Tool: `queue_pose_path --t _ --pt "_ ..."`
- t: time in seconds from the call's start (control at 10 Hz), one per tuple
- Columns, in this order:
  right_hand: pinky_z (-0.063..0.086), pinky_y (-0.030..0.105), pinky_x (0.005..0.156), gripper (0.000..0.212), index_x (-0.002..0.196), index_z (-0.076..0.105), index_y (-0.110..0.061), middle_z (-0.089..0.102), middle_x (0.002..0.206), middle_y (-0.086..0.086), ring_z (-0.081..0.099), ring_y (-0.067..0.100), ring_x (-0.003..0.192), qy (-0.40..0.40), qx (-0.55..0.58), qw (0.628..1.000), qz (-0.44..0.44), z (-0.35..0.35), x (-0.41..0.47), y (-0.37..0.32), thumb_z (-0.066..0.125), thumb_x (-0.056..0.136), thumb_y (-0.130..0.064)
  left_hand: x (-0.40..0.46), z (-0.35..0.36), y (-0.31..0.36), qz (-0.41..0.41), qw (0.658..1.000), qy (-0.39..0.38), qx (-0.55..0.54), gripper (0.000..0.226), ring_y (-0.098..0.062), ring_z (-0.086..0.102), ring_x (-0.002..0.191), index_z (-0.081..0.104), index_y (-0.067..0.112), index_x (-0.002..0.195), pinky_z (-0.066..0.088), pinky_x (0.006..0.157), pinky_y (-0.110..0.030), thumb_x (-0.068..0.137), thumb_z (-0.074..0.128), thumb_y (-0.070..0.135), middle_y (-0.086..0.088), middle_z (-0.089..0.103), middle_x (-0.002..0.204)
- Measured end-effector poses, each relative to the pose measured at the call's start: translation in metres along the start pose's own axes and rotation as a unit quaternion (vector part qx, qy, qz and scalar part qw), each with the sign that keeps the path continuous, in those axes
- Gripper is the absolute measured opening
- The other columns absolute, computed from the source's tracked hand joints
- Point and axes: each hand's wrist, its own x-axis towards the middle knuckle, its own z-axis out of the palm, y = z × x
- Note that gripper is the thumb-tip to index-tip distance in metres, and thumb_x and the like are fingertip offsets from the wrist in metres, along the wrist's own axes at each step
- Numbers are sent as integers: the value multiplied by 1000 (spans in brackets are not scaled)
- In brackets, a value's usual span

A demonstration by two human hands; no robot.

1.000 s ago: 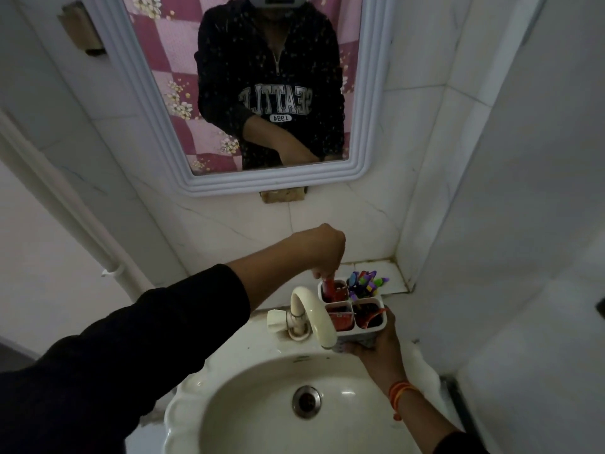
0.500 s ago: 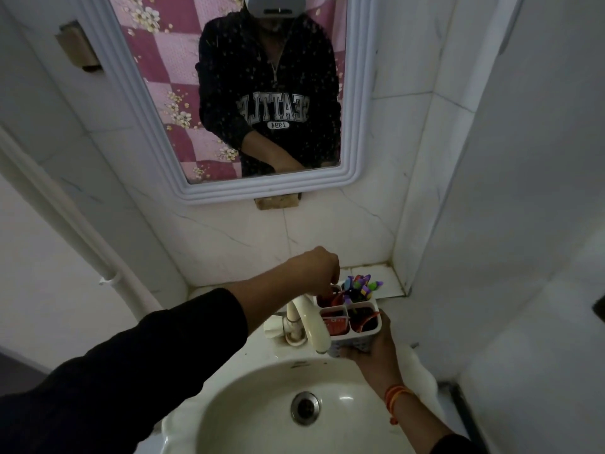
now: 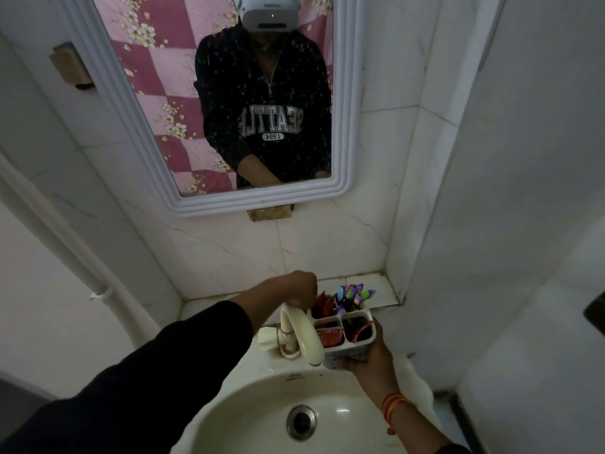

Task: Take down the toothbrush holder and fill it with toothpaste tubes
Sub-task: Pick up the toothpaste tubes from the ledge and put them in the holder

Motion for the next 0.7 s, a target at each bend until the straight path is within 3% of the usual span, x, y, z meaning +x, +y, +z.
queue_pose_path --t 0.1,0.2,0.3,0.4,0.5,0.6,0.7 --pt "61 48 86 35 115 63 -22 76 95 -1 73 9 83 -8 -222 972 -76 -11 -3 -3 77 88 -6 7 3 0 -17 998 -1 -60 31 -32 73 102 72 -5 113 58 96 -40 94 57 14 -19 75 111" --pt "57 35 86 60 117 57 -26 70 100 -10 67 0 85 -11 -320 941 -111 -15 -1 -11 88 74 2 12 2 -1 -45 984 3 -173 29 -27 78 91 74 -1 111 62 90 -38 89 62 15 -18 79 103" --pt "52 22 80 61 126 57 -17 67 100 -12 65 -2 84 7 -338 934 -118 -19 16 -25 87 76 1 17 -2 5 -59 960 40 -272 27 -19 72 70 76 -1 107 64 79 -30 89 60 12 -17 79 95" --pt "50 16 76 62 132 56 -10 64 98 -12 63 0 86 23 -331 937 -108 -16 30 -46 85 79 -1 24 -8 9 -65 927 80 -361 30 -19 64 64 75 -6 104 59 69 -27 84 61 11 -15 70 78" --pt "61 19 62 37 134 56 -7 70 99 -3 68 20 96 41 -215 971 -93 -9 54 -77 64 98 -3 31 -18 24 -65 895 104 -429 30 -21 61 66 74 -9 101 57 65 -27 83 61 11 -13 64 74" --pt "62 34 81 38 127 60 -8 74 101 4 72 19 94 62 -176 981 -59 -9 66 -84 73 91 -5 45 -20 35 -83 872 117 -468 18 -18 62 58 72 -4 85 58 56 -25 84 64 12 -11 63 67" --pt "48 27 85 60 133 57 -5 68 121 15 65 31 113 68 -293 953 -36 -22 89 -76 85 81 -8 58 -12 37 -95 854 109 -500 13 -18 62 62 70 -1 86 57 64 -25 86 65 11 -13 65 75"
